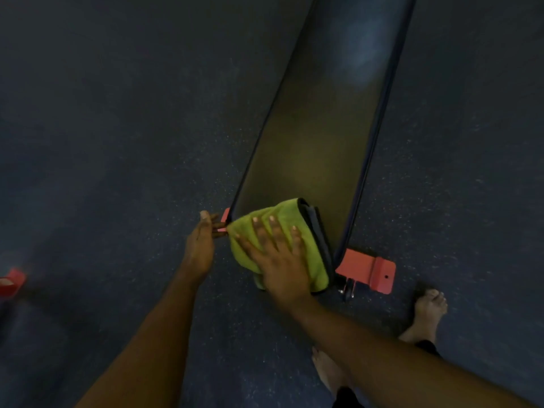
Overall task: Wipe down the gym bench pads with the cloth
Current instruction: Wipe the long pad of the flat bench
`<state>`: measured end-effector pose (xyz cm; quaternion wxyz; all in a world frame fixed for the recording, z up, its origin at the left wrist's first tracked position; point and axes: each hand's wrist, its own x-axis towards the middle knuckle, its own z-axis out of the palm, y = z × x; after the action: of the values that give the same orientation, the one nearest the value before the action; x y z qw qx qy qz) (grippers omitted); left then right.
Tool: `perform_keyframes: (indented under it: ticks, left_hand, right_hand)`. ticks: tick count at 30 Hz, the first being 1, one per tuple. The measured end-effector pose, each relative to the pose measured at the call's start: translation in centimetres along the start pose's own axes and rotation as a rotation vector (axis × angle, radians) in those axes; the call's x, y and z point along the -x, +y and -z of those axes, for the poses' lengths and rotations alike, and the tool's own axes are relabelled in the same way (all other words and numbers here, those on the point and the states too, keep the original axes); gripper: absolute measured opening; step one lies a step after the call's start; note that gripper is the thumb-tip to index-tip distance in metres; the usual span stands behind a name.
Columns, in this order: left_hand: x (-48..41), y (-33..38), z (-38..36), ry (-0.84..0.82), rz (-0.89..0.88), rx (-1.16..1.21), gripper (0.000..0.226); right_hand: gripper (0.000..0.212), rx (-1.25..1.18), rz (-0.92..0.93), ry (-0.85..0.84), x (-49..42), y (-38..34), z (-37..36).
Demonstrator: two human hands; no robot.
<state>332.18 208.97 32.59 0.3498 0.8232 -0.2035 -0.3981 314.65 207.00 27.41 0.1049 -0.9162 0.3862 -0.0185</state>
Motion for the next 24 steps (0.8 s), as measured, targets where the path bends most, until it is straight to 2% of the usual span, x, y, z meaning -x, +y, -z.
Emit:
perform_keyframes:
  ticks: [3,6,8,11,14,16,20,24]
  left_hand:
    - [0.5,0.6,0.6,-0.002,-0.033,-0.019,0.086]
    - [1.0,0.5,1.2,0.068,-0.055,0.033,0.082]
    - [1.3,-0.3,1.7,0.112,-0.065,0.049,0.078]
    - [1.4,-1.3,2.0,0.188,-0.084,0.068,0.082]
    - [1.4,-1.4,1.9,0.169,-0.058,0.047,0.082]
    - [1.8,-0.9,1.4,0.139,-0.054,0.04,0.081]
    - [2.0,0.1,-0.6,0.051,-0.013,-0.008,0.087]
    - [2.5,0.6,-3.3,0.104,-0.027,-0.116,0.063]
  right_hand:
    - [0.097,0.136,0.077,0.032,4.1,3.6,-0.9]
    - [0.073,0.17,0.119,0.049,3.2,2.6,-1.2]
    - [0.07,0.159,0.163,-0.017,-0.4,-0.3,-0.8]
    - [0.071,0.2,0.223,-0.209,-5.5,-4.2,0.3]
    - [0.072,0.206,0.194,-0.217,-6.8,-4.8,0.9]
    - [0.076,0.111,0.171,-0.164,-4.6,-2.8,0.9]
    - [0.08,-0.036,-0.055,-0.038,1.6,2.3,1.5]
    - [0.072,-0.217,-0.517,0.064,3.1,5.3,2.2]
